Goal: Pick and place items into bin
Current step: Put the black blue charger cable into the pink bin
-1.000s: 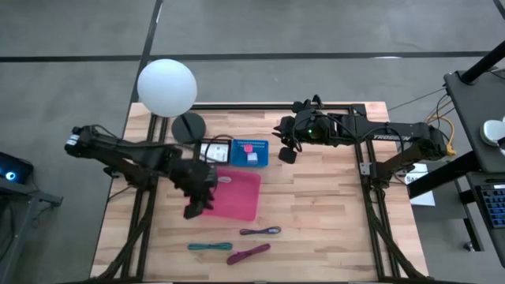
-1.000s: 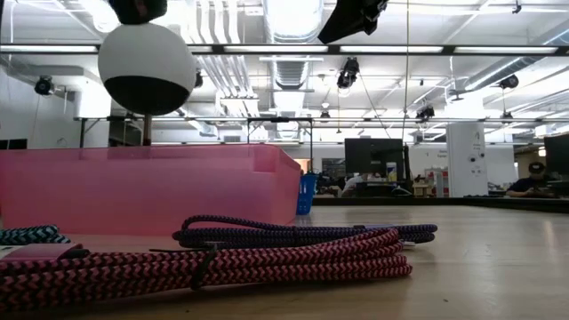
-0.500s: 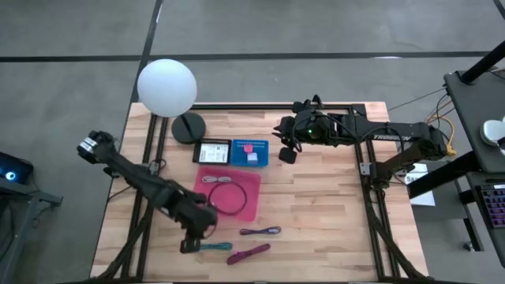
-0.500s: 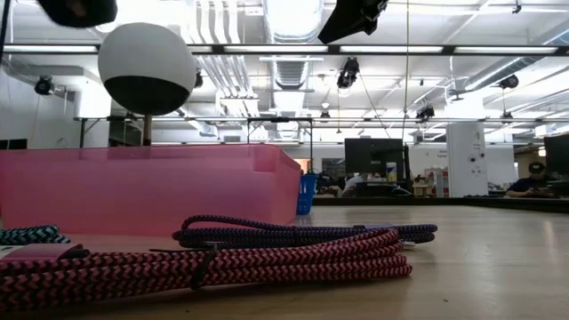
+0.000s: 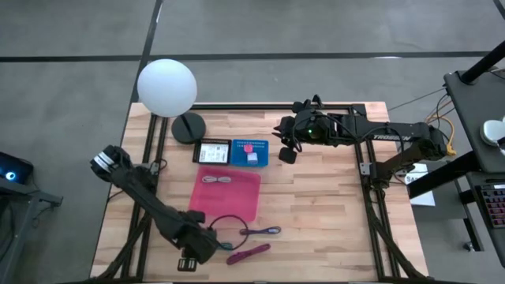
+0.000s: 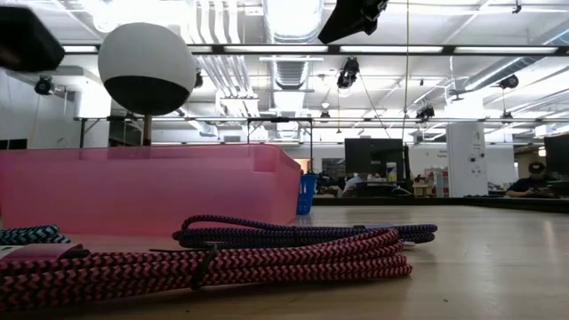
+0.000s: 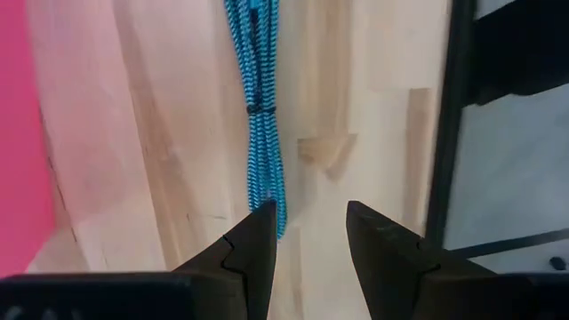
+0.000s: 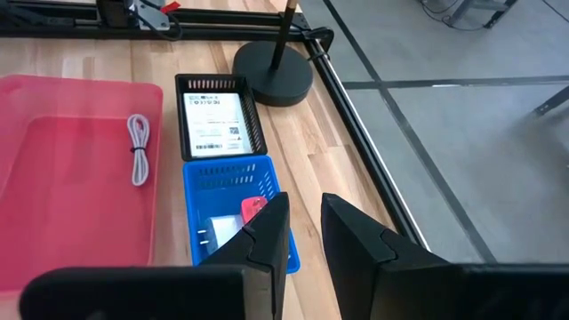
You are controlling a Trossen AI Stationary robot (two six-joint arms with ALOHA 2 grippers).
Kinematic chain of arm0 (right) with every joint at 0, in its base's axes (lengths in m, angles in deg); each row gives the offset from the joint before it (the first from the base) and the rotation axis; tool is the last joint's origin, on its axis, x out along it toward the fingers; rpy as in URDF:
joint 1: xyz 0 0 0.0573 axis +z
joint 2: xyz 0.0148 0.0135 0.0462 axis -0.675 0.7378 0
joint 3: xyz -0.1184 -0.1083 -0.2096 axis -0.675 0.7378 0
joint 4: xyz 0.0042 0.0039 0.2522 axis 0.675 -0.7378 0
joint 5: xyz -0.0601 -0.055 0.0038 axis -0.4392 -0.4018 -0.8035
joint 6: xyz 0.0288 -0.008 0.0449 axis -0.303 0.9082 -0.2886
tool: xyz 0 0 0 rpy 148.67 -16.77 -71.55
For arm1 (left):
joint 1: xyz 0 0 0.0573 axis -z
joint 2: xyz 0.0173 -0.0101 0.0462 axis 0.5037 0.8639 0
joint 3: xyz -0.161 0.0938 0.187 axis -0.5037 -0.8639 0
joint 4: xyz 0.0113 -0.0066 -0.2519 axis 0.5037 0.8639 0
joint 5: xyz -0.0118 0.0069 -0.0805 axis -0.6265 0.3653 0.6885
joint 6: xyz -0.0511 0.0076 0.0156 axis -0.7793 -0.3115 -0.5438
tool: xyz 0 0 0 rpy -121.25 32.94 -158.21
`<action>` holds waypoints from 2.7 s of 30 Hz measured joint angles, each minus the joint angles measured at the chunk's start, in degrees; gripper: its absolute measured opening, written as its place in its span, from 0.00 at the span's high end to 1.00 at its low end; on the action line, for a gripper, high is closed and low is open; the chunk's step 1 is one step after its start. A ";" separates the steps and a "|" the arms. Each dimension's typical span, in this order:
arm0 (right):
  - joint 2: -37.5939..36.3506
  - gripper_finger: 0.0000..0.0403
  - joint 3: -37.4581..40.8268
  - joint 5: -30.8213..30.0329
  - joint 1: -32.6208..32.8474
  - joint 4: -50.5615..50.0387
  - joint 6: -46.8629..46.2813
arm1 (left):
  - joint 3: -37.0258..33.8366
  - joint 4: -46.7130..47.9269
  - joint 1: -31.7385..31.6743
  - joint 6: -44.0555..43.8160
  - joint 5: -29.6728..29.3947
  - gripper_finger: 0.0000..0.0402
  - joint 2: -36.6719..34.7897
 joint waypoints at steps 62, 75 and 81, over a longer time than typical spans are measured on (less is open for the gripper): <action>0.00 0.86 0.00 0.00 -0.02 -0.97 -0.41 | -9.53 -9.42 0.25 -2.52 5.63 0.96 7.10; 0.00 0.86 0.00 0.00 -0.02 -0.96 -0.25 | -9.66 -9.24 0.13 3.21 4.80 0.96 -1.58; 0.00 0.86 0.01 0.00 -0.02 -0.97 -0.27 | -9.69 -8.79 -2.82 3.24 -5.27 0.96 -8.79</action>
